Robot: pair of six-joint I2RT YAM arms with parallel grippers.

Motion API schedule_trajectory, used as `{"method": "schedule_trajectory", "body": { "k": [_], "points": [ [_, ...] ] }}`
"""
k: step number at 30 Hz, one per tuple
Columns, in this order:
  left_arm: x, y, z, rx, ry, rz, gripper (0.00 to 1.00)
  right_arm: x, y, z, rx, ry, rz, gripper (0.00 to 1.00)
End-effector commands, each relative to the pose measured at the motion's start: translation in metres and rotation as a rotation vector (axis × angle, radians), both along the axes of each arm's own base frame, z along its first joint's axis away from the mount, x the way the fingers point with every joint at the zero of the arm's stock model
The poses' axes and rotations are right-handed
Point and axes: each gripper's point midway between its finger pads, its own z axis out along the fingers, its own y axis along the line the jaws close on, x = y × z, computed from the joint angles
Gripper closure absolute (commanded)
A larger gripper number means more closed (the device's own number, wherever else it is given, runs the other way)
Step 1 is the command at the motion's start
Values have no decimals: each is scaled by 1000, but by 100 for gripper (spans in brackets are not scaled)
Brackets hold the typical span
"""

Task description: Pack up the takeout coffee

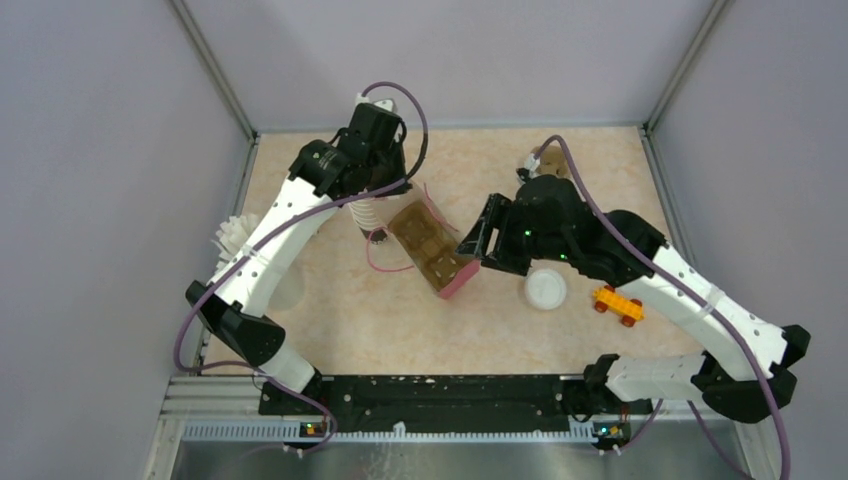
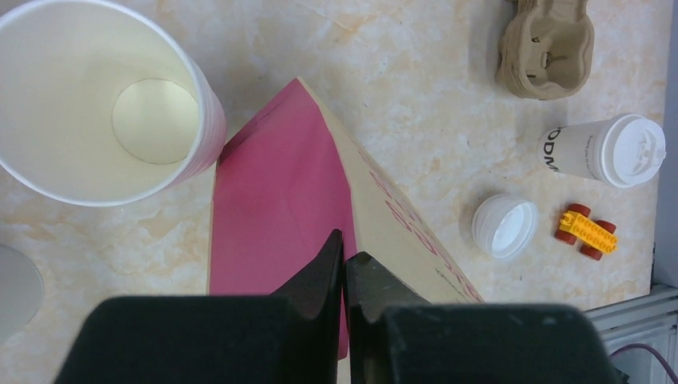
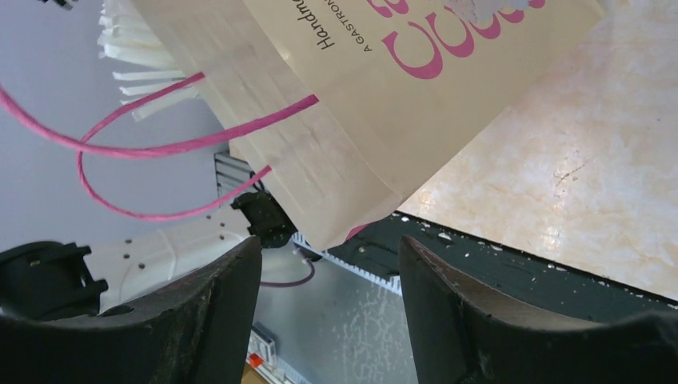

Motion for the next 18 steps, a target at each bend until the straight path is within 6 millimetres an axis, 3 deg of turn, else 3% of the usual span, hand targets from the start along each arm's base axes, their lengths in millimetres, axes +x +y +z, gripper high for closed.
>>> {"method": "schedule_trajectory", "body": {
  "k": [1, 12, 18],
  "points": [
    [3, -6, 6, -38, -17, 2, 92, 12, 9, 14, 3, -35, -87, 39],
    [-7, -4, 3, -62, -7, -2, 89, 11, 3, -23, -107, 14, -159, 52],
    [-9, -1, 8, -63, -20, -6, 87, 17, -13, -34, -209, -10, -195, 55]
  ]
}}
